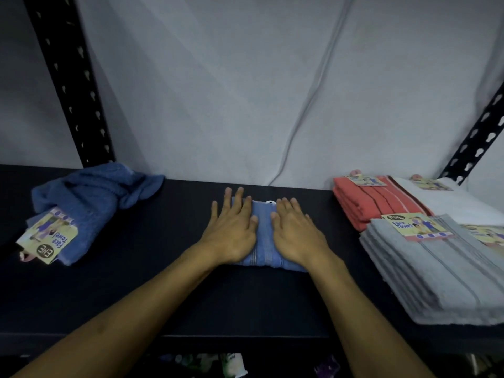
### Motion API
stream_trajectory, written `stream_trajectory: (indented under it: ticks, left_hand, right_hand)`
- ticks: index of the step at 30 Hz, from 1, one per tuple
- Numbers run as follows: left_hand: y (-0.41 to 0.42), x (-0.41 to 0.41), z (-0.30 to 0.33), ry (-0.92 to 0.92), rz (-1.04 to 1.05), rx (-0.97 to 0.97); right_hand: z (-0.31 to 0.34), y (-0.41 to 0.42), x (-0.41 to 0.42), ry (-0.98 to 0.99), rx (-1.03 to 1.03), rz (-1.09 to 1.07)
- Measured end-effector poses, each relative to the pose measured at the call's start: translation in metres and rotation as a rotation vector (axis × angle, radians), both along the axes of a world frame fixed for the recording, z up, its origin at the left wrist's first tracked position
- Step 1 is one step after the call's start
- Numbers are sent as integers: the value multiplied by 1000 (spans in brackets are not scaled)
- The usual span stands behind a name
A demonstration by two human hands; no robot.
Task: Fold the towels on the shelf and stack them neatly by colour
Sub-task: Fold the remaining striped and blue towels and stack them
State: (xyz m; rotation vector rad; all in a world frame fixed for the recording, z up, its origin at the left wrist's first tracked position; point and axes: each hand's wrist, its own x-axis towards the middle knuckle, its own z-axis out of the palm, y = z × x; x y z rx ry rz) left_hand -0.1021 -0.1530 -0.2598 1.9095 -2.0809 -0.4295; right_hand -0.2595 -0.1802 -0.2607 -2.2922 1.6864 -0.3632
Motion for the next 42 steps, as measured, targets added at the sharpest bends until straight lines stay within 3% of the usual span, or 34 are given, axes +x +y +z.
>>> stream_trajectory:
  ticks: [5,9,11,16,18,20,22,24,29,31,37,42]
  left_hand:
    - [8,5,2,-107,-36,18]
    - [10,8,3,-72,-48,13]
    - [10,11,4,-50,-72,31]
    - [20,24,7,25,-129,-4]
    - [35,26,7,-100,-161,-309]
    - [61,19,7,-78,-243,-529]
    - [89,11,6,50,-334,-398]
    - [107,8,-2,15,-374,-308]
    - [116,8,-11,86,-362,-447]
    - [120,6,-9,186,-344,-483]
    - [117,12,35,833,-227,-351]
    - [117,17,65,903,-178,-265]
  right_hand:
    - [-3,-8,-31,-11,26,19]
    - [-2,1,-33,-234,-392,84]
    - [-4,21,-36,-369,-469,157]
    - [-17,81,-65,-282,-191,219]
    - [-12,96,-75,-206,-162,247]
    - [-9,109,-80,-180,-138,283]
    - [-8,118,-86,-245,-120,300]
    - [-2,124,-92,-241,-90,332]
    - [7,125,-99,-132,-22,391]
    - [6,125,-100,-182,-60,375]
    - [16,107,-96,-403,-378,311]
    - [53,99,-90,-772,-188,279]
